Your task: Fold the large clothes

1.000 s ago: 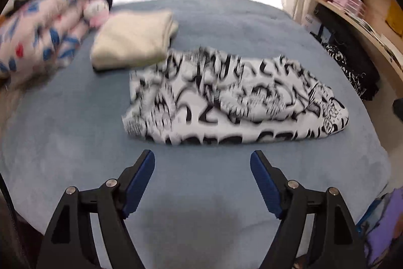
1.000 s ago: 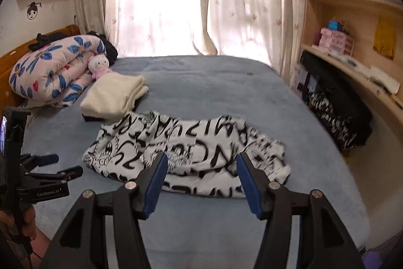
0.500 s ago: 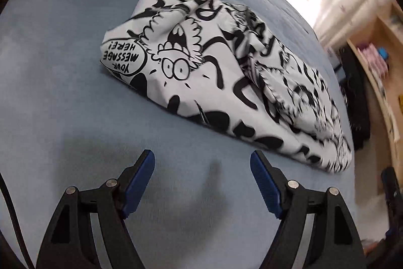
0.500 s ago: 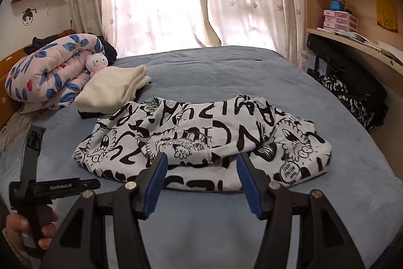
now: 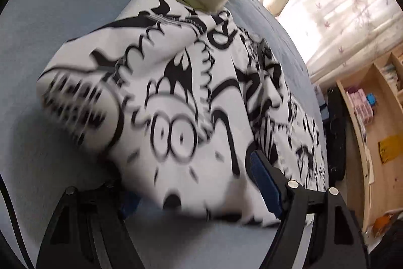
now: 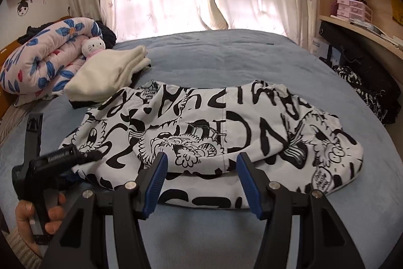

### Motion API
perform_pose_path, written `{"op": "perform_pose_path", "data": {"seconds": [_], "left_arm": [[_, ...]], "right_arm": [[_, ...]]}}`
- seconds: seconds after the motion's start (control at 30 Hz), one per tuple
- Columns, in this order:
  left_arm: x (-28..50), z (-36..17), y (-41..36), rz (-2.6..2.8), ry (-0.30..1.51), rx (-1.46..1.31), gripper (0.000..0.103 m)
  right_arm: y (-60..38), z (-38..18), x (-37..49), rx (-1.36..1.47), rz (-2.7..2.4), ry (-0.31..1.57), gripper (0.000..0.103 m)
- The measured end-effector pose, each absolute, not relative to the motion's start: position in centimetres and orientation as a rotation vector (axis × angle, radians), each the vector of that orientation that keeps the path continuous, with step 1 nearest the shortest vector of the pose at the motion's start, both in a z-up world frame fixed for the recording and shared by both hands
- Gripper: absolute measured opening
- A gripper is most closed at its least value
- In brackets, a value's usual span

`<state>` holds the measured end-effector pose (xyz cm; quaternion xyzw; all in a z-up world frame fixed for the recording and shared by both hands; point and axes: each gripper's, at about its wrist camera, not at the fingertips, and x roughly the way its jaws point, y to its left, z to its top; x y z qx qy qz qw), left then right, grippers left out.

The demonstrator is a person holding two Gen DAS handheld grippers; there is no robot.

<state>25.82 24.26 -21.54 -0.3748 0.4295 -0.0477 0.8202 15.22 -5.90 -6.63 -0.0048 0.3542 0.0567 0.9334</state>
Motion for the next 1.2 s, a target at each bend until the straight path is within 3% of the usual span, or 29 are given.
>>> {"op": "perform_pose_path", "data": {"seconds": [0.17, 0.2, 0.23, 0.3, 0.33, 0.4, 0.43, 0.6, 0.73, 1.2], "left_arm": [[28.0, -21.5, 24.8, -0.093, 0.876, -0.823, 0.076], [28.2, -21.4, 25.0, -0.082, 0.857, -0.824, 0.070], [28.2, -21.2, 25.3, -0.062, 0.838, -0.819, 0.052], [28.2, -20.9, 25.7, -0.032, 0.790, -0.797, 0.025], [28.0, -20.7, 25.9, -0.029, 0.774, -0.794, 0.018], [27.9, -20.0, 25.3, -0.009, 0.754, -0.738, 0.015], [27.8, -19.5, 25.0, 0.002, 0.744, -0.700, 0.013], [26.8, -16.2, 22.9, 0.019, 0.654, -0.543, 0.010], [25.7, -13.2, 21.3, 0.002, 0.586, -0.435, 0.009], [26.1, -4.6, 6.8, -0.219, 0.451, -0.078, 0.008]], "right_arm": [[-5.6, -7.8, 17.1, 0.007, 0.131, 0.757, 0.057], [-5.5, -8.0, 17.4, 0.009, 0.132, 0.763, 0.057], [-5.4, -8.2, 17.8, 0.009, 0.133, 0.767, 0.057], [-5.3, -8.4, 18.4, 0.005, 0.138, 0.766, 0.052], [-5.1, -8.4, 18.9, -0.009, 0.135, 0.764, 0.042], [-4.7, -8.3, 19.9, -0.035, 0.138, 0.762, 0.027], [-4.4, -8.1, 20.8, -0.051, 0.132, 0.758, 0.020], [-3.2, -9.1, 24.4, -0.117, 0.135, 0.745, 0.014], [-3.0, -15.0, 26.6, -0.103, 0.154, 0.920, 0.010], [-8.5, -15.8, 23.6, 0.260, 0.335, 0.944, 0.010]]}}
